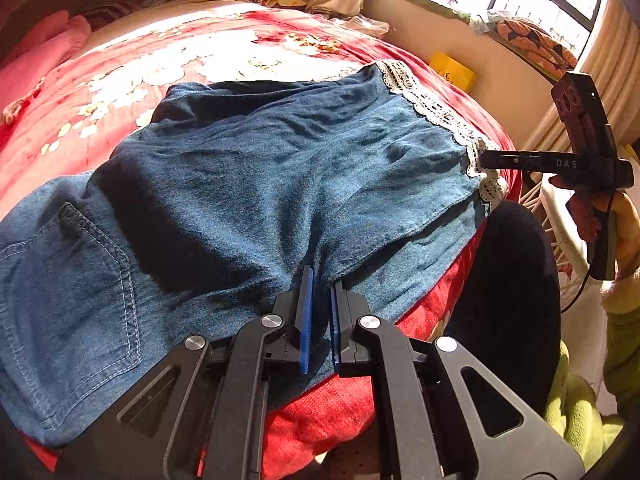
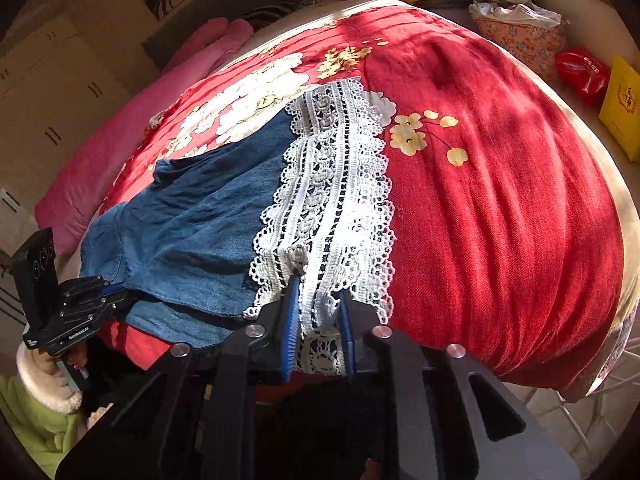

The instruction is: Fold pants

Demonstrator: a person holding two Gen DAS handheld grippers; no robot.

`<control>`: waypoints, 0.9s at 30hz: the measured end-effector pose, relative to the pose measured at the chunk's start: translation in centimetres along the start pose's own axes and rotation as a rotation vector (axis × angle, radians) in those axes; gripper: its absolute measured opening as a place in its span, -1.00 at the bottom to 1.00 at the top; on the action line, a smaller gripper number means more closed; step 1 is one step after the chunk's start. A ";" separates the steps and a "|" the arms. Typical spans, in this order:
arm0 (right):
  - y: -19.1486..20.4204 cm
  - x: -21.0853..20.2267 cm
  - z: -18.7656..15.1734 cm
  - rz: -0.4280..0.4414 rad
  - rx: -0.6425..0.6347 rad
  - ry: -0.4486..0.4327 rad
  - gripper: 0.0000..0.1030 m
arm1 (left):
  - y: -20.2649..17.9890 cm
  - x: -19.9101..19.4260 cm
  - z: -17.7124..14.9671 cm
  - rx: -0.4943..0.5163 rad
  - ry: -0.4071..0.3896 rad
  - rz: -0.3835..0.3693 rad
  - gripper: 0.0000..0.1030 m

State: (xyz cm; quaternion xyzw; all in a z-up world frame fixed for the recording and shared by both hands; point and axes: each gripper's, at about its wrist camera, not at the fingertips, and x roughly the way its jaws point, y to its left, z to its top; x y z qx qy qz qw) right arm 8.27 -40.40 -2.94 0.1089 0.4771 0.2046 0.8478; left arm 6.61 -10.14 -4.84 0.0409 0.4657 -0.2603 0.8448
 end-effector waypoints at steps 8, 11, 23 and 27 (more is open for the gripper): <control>-0.9 -1.3 -1.3 0.001 -0.006 -0.005 -0.76 | -1.2 -1.0 -1.1 0.093 -0.004 0.006 -0.96; -1.2 -0.8 -1.9 0.000 0.008 0.008 -0.76 | -1.3 -0.5 -1.2 0.116 0.008 0.018 -0.96; -1.3 -0.2 -2.9 -0.024 0.027 0.010 -0.75 | -1.4 -0.3 -1.7 0.116 0.013 0.022 -0.91; -1.4 -1.1 -2.9 -0.034 0.066 0.001 -0.64 | -2.0 -0.4 -1.8 0.133 0.013 0.009 -0.71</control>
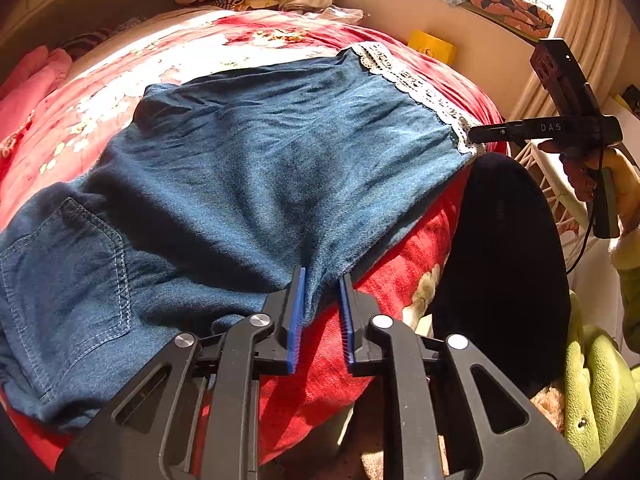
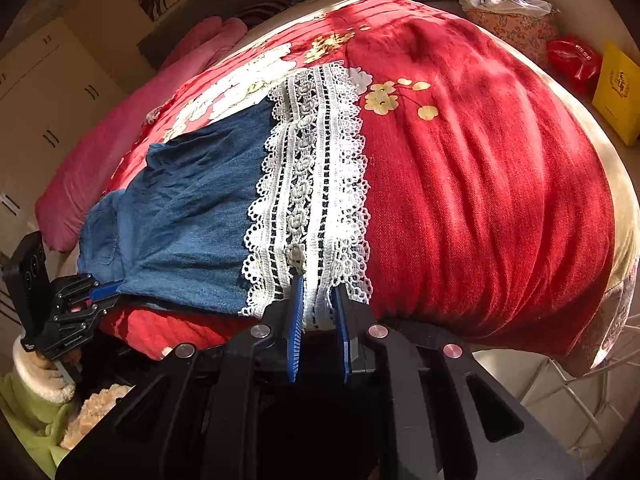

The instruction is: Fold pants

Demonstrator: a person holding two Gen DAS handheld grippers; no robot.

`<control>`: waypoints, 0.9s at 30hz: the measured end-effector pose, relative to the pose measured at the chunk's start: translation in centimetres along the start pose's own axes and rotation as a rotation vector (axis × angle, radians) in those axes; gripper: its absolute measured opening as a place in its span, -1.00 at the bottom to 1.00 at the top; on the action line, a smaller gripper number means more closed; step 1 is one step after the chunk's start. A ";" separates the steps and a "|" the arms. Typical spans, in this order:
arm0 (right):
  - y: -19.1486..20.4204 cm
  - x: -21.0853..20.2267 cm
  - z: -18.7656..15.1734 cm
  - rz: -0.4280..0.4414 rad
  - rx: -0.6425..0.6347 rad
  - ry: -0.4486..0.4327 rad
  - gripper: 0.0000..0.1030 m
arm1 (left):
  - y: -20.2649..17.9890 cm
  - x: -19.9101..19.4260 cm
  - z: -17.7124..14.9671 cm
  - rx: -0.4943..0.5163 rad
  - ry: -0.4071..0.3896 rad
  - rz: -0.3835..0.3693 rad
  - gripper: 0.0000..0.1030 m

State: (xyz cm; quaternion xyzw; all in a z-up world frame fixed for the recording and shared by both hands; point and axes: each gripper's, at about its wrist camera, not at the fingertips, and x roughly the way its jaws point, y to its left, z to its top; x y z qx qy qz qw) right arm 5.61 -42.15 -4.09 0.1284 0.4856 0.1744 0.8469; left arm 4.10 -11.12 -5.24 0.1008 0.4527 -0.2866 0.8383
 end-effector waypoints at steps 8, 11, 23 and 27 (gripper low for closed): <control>3.8 -3.4 -0.3 -0.037 -0.032 -0.141 -0.21 | -0.8 0.4 -0.4 0.011 0.006 -0.036 -0.38; 7.4 -1.9 0.1 0.029 -0.138 -0.104 -0.13 | -0.8 -0.1 -0.3 0.002 -0.009 -0.059 -0.25; 7.9 5.4 -1.5 0.020 -0.192 0.089 -0.11 | 10.5 -9.1 -4.1 -0.403 -0.182 0.148 0.32; 7.7 5.4 -1.7 0.019 -0.189 0.092 -0.11 | 14.4 -8.6 -6.0 -0.510 -0.133 0.294 0.29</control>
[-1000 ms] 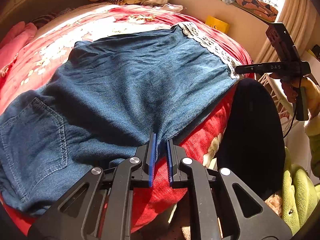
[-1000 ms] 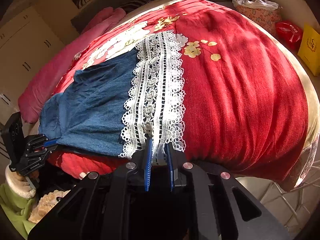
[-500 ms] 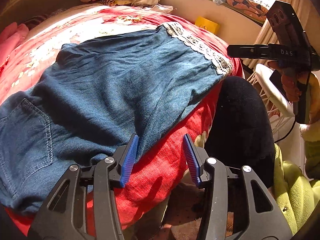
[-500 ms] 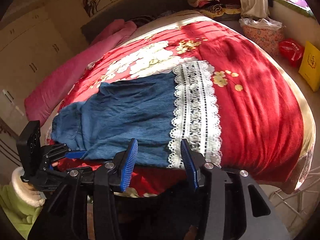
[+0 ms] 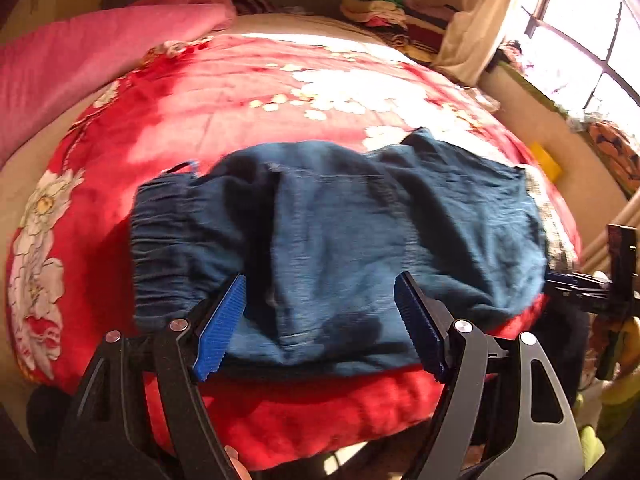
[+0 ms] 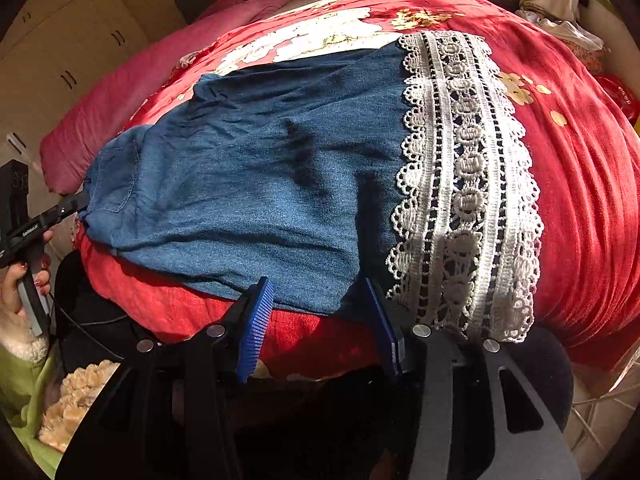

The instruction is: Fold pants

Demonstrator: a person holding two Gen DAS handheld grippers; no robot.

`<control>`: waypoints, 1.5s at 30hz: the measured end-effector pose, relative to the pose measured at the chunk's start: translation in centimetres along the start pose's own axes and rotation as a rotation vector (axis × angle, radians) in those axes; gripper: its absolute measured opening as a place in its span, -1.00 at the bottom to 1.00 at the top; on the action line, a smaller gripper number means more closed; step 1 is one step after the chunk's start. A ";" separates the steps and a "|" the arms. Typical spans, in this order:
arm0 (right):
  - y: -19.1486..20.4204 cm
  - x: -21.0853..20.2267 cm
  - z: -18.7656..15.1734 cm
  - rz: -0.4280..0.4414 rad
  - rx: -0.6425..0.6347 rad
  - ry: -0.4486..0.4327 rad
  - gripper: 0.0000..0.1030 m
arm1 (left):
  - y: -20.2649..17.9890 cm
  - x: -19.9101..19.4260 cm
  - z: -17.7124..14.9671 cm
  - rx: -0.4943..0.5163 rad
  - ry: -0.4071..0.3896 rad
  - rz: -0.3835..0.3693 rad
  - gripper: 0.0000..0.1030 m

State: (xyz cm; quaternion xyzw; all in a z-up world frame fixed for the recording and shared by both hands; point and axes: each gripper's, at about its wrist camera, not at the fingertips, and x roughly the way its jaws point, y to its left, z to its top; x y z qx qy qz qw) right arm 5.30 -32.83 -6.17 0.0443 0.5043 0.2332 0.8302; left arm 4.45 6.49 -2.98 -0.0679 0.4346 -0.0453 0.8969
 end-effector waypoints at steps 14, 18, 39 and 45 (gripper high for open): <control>0.0 -1.6 0.2 0.022 0.042 -0.028 -0.11 | 1.7 0.1 -0.2 -0.014 -0.040 -0.049 0.25; 1.3 -4.6 1.2 0.043 0.018 -0.125 0.00 | -0.4 -3.0 0.9 0.058 -0.119 -0.077 0.48; 12.1 7.9 22.9 0.137 -0.198 0.117 0.27 | -9.7 5.2 -1.9 0.309 0.075 -0.180 0.52; 11.8 14.2 23.9 0.182 -0.127 0.358 -0.11 | -9.1 5.1 -1.7 0.293 0.067 -0.215 0.52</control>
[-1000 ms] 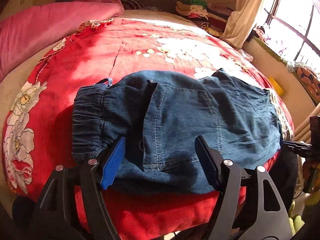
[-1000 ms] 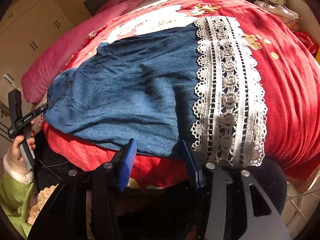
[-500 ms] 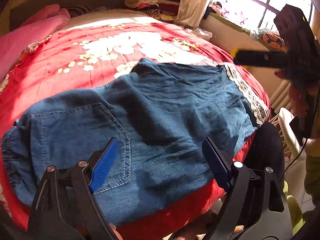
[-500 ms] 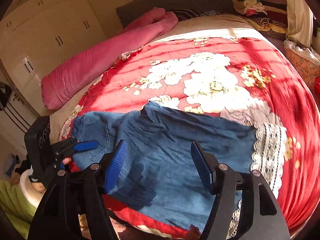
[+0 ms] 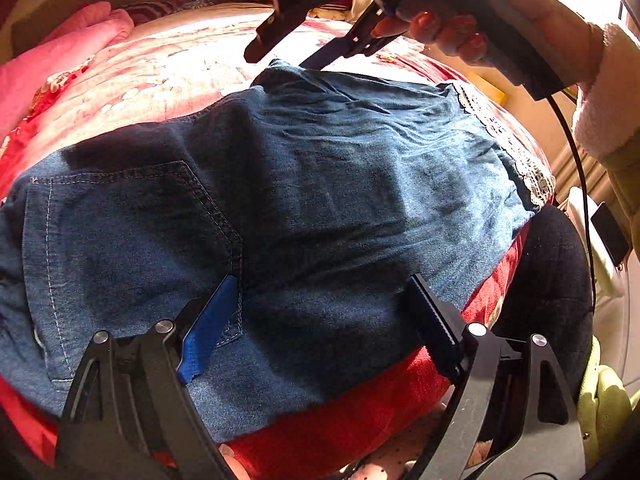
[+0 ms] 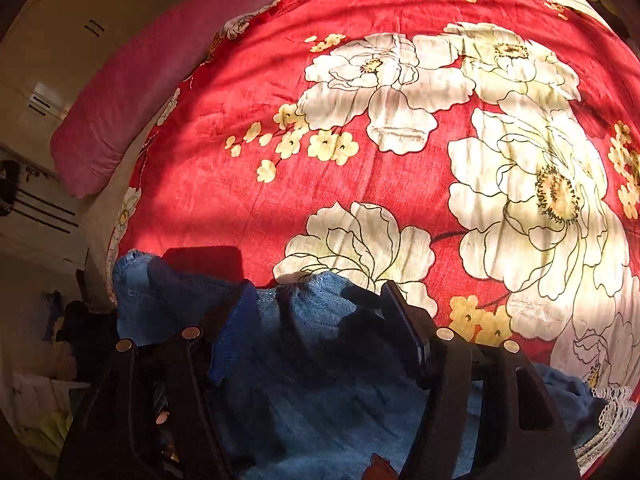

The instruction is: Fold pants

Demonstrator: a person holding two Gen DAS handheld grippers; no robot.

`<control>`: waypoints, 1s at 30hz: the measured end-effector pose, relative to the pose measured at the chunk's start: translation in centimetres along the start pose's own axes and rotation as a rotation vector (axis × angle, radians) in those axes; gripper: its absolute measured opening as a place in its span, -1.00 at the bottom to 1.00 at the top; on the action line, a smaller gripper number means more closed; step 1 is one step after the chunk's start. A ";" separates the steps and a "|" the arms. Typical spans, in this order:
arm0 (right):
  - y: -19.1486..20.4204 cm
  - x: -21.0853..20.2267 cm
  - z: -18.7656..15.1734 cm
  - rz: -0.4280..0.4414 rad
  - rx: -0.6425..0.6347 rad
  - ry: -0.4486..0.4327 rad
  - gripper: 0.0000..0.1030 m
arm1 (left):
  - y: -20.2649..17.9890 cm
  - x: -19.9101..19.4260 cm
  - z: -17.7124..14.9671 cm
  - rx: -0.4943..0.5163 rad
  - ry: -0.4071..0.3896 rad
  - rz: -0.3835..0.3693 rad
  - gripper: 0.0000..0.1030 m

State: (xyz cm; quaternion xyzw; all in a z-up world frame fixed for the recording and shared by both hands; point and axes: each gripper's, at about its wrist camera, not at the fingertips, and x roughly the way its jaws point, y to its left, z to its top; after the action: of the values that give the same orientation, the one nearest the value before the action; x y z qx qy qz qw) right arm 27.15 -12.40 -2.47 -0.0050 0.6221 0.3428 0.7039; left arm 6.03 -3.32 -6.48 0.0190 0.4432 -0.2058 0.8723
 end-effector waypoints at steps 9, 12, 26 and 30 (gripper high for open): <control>-0.8 -0.1 1.4 -0.005 0.041 -0.163 -0.96 | 0.5 0.0 0.0 -0.024 -0.012 -0.030 0.54; -1.3 0.8 0.9 -0.018 0.043 -0.148 -0.95 | 0.3 0.1 -0.1 -0.018 -0.012 -0.024 0.55; -10.4 -17.7 -12.5 -0.094 0.162 -0.543 0.27 | 1.3 -2.8 5.5 -0.102 -0.093 -0.115 0.69; -15.1 -17.4 -15.5 -0.150 0.255 -0.515 0.28 | 3.0 -1.7 10.1 -0.138 -0.114 -0.103 0.70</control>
State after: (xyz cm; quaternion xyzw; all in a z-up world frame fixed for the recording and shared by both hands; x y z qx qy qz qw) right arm 21.18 -39.00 2.98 0.1246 0.4589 0.1986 0.8570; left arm 14.00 -2.21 0.53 -0.0757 0.4063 -0.2200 0.8836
